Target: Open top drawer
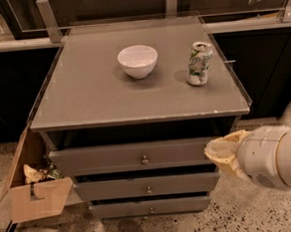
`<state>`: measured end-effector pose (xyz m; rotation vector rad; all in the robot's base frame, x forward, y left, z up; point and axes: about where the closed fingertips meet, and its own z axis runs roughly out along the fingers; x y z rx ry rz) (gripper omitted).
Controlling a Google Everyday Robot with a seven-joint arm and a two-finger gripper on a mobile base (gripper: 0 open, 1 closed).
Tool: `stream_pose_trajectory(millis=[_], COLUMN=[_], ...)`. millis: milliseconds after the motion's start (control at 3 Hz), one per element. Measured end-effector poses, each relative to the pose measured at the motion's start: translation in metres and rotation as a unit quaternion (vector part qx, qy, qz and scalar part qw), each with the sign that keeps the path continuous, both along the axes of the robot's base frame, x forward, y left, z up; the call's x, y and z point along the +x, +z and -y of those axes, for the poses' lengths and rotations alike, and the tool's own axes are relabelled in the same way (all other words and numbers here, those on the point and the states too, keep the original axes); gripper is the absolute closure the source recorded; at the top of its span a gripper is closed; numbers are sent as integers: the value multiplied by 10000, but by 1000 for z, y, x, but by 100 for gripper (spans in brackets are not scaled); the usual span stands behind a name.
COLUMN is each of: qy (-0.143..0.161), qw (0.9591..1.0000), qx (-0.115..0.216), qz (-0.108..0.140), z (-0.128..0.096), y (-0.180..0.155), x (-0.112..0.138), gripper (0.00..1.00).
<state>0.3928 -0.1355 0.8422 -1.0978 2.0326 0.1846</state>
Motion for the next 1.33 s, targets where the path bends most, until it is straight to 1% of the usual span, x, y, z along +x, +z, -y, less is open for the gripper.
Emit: stream_pose_trajectory(millis=[333,667,1000,1333], qy=[-63,-133,-274,-677], qw=[9991,9953,9926,9886], qx=[403,931,1138,1292], qz=[99,217,310,381], z=[-8,-25,-31,-27], y=[-18,-42,-57,-79], x=[6,21,34,42], gripper=[100,100,100,100])
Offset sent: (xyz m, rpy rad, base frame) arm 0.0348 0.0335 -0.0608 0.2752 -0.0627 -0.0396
